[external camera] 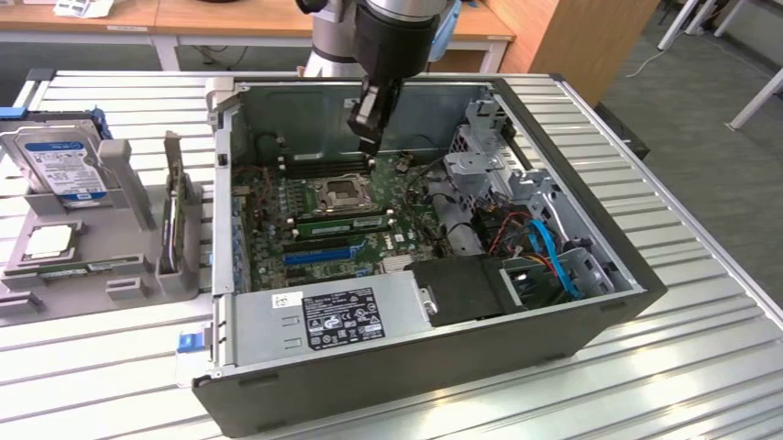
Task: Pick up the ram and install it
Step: 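Press down the ram until it locks into place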
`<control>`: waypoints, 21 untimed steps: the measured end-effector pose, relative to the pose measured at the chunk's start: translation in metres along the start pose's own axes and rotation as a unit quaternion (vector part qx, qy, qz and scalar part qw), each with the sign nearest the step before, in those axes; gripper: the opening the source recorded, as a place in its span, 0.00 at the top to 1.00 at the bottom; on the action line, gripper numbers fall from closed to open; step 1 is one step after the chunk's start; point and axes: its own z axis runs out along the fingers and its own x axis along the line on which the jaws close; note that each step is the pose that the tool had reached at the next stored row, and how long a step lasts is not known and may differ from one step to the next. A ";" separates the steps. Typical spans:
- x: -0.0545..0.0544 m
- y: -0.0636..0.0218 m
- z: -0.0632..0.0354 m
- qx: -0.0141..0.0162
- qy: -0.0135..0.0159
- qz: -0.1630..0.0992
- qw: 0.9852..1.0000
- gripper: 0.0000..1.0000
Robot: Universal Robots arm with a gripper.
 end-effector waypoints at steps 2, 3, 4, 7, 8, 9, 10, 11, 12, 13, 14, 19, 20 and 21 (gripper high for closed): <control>0.000 0.0000 0.0000 0.000 -0.001 0.008 1.000 0.90; 0.000 0.0000 0.0000 0.001 -0.001 0.012 1.000 0.90; 0.000 0.0000 0.0000 0.001 -0.001 0.015 1.000 0.90; 0.000 0.0000 0.0000 0.001 -0.001 0.018 1.000 0.90; 0.000 0.0000 0.0000 0.001 -0.001 0.018 1.000 0.90; 0.000 0.0000 0.0000 0.001 -0.001 0.018 1.000 0.90; 0.000 0.0000 0.0000 0.001 -0.001 0.018 1.000 0.90; 0.000 0.0000 0.0000 0.001 -0.001 0.018 1.000 0.90; 0.000 0.0000 0.0000 0.001 -0.001 0.019 1.000 0.90; 0.000 0.0000 0.0000 0.001 -0.001 0.019 1.000 0.90; 0.000 0.0000 0.0000 0.001 -0.001 0.019 1.000 0.90; 0.000 0.0000 0.0000 0.001 -0.001 0.021 1.000 0.90; 0.000 0.0000 0.0000 0.001 -0.002 0.023 1.000 0.90; 0.000 0.0000 0.0000 0.001 -0.002 0.027 1.000 0.90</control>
